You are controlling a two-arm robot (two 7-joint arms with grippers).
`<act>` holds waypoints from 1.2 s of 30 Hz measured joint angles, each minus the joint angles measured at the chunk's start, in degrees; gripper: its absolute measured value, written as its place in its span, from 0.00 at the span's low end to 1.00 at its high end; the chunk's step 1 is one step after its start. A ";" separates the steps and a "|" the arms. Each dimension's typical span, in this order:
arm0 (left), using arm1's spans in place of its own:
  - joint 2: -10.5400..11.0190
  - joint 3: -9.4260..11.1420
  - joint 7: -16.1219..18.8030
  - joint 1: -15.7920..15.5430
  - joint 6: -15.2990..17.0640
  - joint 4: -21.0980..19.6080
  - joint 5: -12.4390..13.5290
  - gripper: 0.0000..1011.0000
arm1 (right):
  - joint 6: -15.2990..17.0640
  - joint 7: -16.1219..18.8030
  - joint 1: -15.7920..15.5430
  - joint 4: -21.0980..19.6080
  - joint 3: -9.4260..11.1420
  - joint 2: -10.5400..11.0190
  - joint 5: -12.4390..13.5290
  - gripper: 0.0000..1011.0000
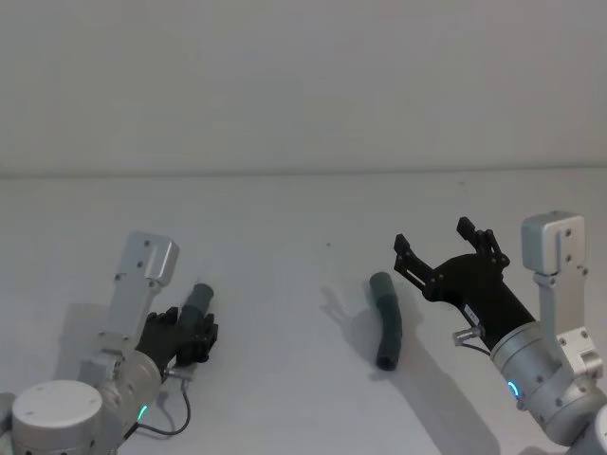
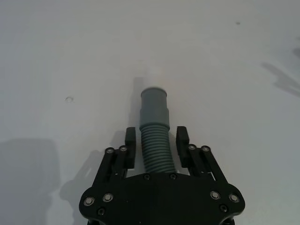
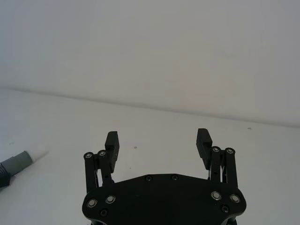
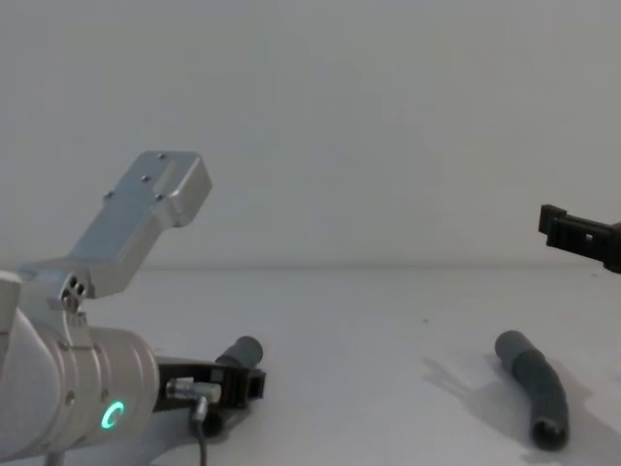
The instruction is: Use both hands to pick up one end of the pipe from the table, align the ends, and insert them.
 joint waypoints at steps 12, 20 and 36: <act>0.87 -1.08 0.06 1.02 1.85 -1.20 0.60 0.30 | 0.00 0.00 0.00 0.00 0.00 0.00 0.00 0.99; 1.41 -1.31 -0.30 1.20 1.60 -1.23 1.19 0.30 | 0.00 0.00 0.00 0.00 0.00 0.00 0.00 0.99; 5.70 0.36 -8.38 -3.04 -6.08 1.16 3.05 0.30 | 0.00 0.00 0.00 0.00 0.00 0.00 0.00 0.99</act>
